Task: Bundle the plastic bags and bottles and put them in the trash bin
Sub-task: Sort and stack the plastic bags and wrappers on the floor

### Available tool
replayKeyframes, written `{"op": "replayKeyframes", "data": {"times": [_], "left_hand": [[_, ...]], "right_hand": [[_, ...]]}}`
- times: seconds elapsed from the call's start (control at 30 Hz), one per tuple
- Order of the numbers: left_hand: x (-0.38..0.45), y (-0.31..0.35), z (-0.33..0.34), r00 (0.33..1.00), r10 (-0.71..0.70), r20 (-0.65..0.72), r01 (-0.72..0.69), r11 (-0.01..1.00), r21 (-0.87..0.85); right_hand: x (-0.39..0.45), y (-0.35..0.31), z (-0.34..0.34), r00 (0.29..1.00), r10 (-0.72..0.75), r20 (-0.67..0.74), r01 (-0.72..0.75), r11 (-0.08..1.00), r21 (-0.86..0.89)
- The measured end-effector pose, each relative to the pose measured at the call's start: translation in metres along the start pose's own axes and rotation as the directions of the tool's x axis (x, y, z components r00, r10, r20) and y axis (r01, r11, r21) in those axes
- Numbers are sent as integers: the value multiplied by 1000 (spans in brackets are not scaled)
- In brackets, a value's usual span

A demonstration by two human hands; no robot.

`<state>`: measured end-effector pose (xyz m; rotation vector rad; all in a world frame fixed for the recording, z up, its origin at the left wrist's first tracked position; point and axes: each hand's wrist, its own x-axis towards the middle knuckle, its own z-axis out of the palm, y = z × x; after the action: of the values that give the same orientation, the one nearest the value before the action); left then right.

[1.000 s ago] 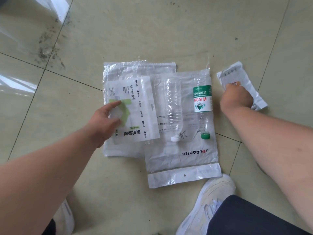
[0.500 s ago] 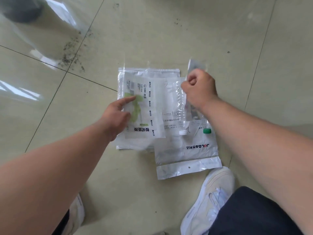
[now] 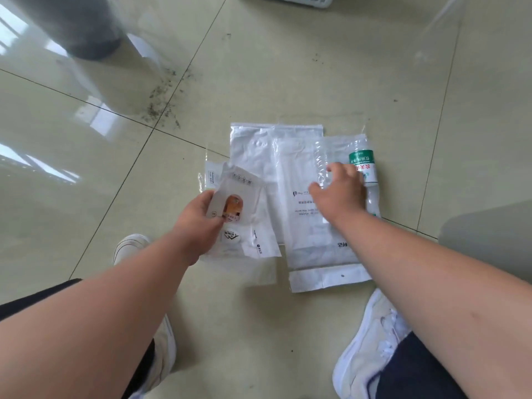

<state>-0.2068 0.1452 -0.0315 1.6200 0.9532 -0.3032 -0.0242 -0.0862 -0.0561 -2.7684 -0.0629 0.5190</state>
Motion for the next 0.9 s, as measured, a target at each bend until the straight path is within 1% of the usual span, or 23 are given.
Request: {"op": "replayKeyframes", "data": {"times": [0.03, 0.07, 0.13, 0.17, 0.23, 0.27, 0.3, 0.33, 0.37, 0.43, 0.47, 0.5, 0.53, 0.57, 0.6, 0.63, 0.7, 0.77, 0.8, 0.87, 0.9], "left_hand": [[4, -3, -4, 1000, -10, -16, 10, 1000, -22], [7, -3, -8, 999, -27, -29, 26, 998, -49], [14, -1, -10, 996, -85, -23, 83, 993, -84], [20, -1, -10, 992, -122, -17, 121, 991, -60], [33, -2, -8, 968, -246, -41, 249, 965, 86], [40, -3, -7, 942, -324, -90, 335, 925, 179], [46, -6, -6, 918, -369, -147, 396, 882, 255], [48, -5, -6, 905, -385, -180, 423, 859, 290], [50, -5, -6, 902, -390, -185, 428, 861, 275], [54, -5, -9, 913, -386, -130, 401, 909, 116], [57, -4, -10, 920, -387, -56, 387, 922, -10], [60, -1, -11, 925, -377, 39, 378, 910, -172], [65, 4, -12, 923, -358, 139, 384, 862, -331], [69, 11, -12, 919, -323, 226, 392, 803, -449], [73, 19, -10, 916, -281, 286, 393, 771, -501], [79, 24, -7, 918, -248, 310, 380, 777, -503], [91, 35, 7, 930, -238, 280, 340, 847, -410], [99, 39, 24, 953, -258, 160, 288, 935, -205], [103, 38, 32, 961, -263, 85, 270, 958, -94], [109, 35, 44, 960, -274, -56, 278, 955, 102], [113, 32, 48, 954, -278, -109, 293, 944, 154]], "right_hand": [[12, 14, -5, 999, 47, -4, -47, 995, -92], [23, 27, -9, 995, 101, 23, -97, 986, -136], [41, 49, -11, 975, 181, 128, -156, 971, -184], [49, 56, -10, 964, 202, 175, -168, 967, -191], [58, 66, -6, 954, 216, 210, -188, 971, -145], [60, 67, -2, 956, 213, 204, -195, 975, -107], [61, 66, 2, 959, 203, 196, -189, 978, -86], [60, 65, 6, 961, 193, 196, -178, 979, -95], [57, 62, 11, 960, 187, 206, -163, 978, -131], [50, 55, 20, 952, 188, 240, -132, 964, -230], [49, 52, 24, 949, 193, 248, -125, 956, -266], [49, 50, 26, 949, 201, 242, -130, 952, -278], [50, 49, 27, 951, 209, 229, -147, 954, -262], [52, 49, 27, 953, 218, 209, -170, 959, -225], [54, 49, 25, 955, 227, 189, -193, 964, -181], [56, 51, 23, 958, 229, 174, -207, 969, -139], [60, 59, 18, 966, 213, 146, -204, 976, -74], [63, 74, 14, 978, 184, 98, -180, 983, -44], [64, 82, 11, 981, 184, 68, -182, 983, -31], [67, 98, 2, 977, 214, 4, -214, 977, 11], [69, 106, -3, 970, 242, -22, -241, 970, 28]]}}
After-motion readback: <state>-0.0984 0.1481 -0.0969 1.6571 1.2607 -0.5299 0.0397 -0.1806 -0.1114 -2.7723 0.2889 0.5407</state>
